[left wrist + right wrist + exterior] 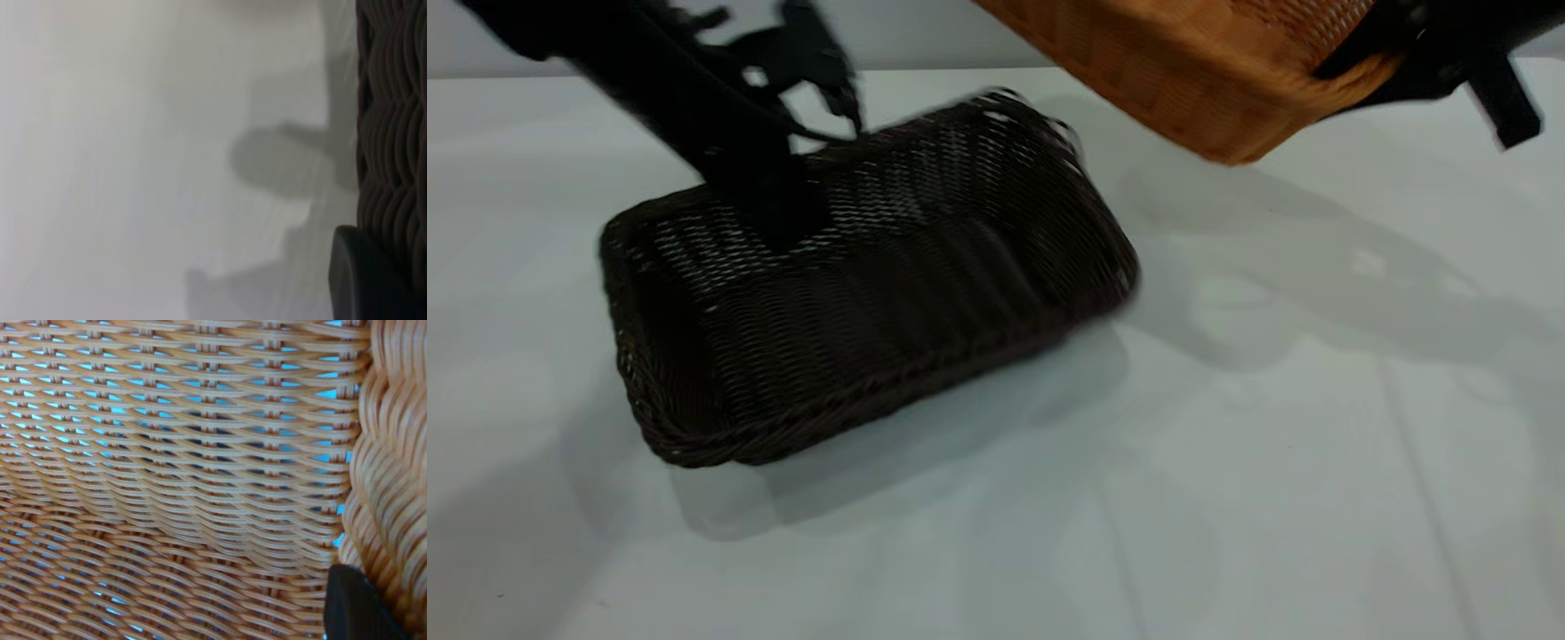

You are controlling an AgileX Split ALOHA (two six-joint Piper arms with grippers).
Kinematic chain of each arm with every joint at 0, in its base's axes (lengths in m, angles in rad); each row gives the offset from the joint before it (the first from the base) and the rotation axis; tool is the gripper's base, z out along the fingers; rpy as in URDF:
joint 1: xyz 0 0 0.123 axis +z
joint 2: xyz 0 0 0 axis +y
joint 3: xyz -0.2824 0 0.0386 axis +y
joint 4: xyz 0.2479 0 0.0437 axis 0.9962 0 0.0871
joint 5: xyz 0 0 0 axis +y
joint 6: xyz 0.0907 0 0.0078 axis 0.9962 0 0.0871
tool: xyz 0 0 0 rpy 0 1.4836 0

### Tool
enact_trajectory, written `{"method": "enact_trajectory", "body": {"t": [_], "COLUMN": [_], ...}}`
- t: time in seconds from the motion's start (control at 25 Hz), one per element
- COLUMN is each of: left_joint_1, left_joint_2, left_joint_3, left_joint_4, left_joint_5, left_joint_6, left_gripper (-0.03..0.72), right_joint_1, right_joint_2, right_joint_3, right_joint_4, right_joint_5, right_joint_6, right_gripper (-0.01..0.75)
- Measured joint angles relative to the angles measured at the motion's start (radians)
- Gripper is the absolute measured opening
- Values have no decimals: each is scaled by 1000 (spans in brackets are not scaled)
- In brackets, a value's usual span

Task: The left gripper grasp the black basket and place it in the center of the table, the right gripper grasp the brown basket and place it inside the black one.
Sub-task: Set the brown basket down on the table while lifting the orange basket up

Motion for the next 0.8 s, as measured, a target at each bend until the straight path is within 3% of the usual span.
{"method": "enact_trajectory", "body": {"t": [0.16, 0.56, 0.68, 0.8], "left_joint_1": [-79, -106, -108, -111], "left_joint_2": [1, 35, 37, 47], "left_joint_3": [-7, -59, -59, -59], "left_joint_4": [5, 17, 19, 23], "left_joint_5": [-20, -4, -15, -50], "left_joint_6": [111, 132, 135, 143], "left_gripper": [83, 90, 122, 204], "right_joint_1": [-20, -20, -29, -49], "right_joint_2": [0, 0, 0, 0], "right_joint_3": [-60, -87, -88, -112], "right_joint_4": [-61, -65, -56, -49], "right_joint_5": [138, 152, 156, 165], "right_joint_6": [-12, -30, -32, -38], "right_gripper": [76, 76, 76, 76]}}
